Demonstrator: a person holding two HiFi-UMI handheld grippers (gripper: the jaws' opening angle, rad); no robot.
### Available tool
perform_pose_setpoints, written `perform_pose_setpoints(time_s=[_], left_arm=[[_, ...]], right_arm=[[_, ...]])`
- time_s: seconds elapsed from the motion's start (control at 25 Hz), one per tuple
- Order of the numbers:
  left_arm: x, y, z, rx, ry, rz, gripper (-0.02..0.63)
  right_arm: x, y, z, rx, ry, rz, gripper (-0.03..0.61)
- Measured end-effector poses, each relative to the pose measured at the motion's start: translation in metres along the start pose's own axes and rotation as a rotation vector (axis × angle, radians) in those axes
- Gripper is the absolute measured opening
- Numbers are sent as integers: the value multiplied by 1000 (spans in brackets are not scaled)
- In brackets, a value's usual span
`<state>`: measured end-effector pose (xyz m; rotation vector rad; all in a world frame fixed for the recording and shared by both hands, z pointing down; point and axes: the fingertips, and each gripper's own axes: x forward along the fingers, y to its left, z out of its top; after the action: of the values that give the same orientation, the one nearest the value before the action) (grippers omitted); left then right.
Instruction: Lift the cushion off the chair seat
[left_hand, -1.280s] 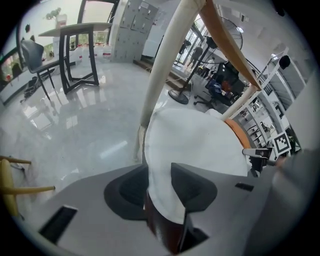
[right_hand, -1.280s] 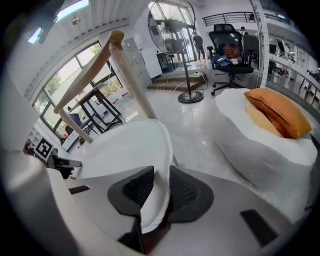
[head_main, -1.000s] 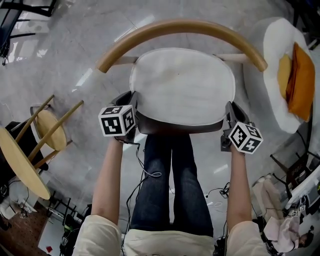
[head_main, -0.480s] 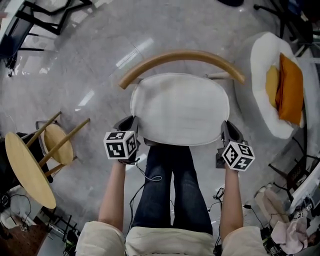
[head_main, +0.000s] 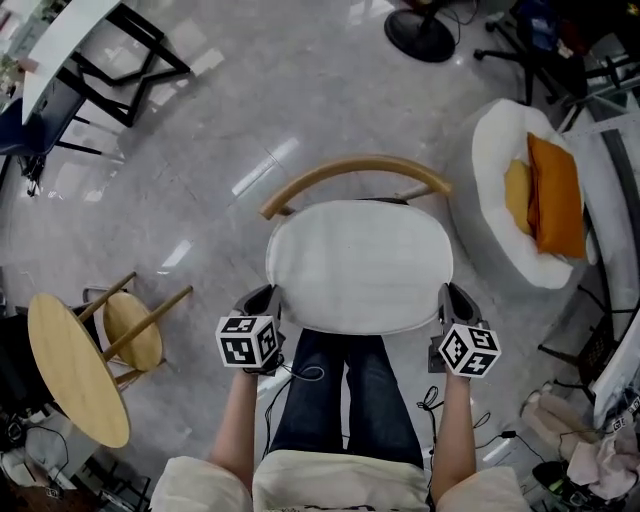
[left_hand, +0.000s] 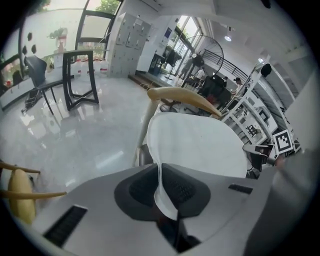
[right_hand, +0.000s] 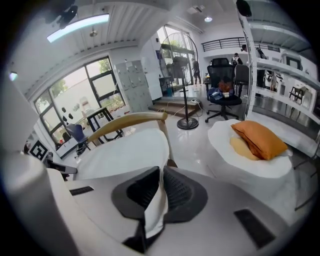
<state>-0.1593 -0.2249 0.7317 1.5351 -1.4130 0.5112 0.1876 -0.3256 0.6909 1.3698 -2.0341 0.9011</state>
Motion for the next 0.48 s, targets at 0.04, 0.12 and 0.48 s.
perform_pose_setpoints(time_s=[0.04, 0.12, 0.48], left_arm=[[-10, -4, 1, 4, -6, -4, 38], [-31, -11, 3, 6, -18, -9, 38], [-127, -57, -7, 13, -128, 22, 38]], right_arm=[[-11, 2, 3, 0, -9, -1, 43], [-33, 9, 9, 1, -24, -1, 44], [-133, 25, 24, -18, -116, 32, 44]])
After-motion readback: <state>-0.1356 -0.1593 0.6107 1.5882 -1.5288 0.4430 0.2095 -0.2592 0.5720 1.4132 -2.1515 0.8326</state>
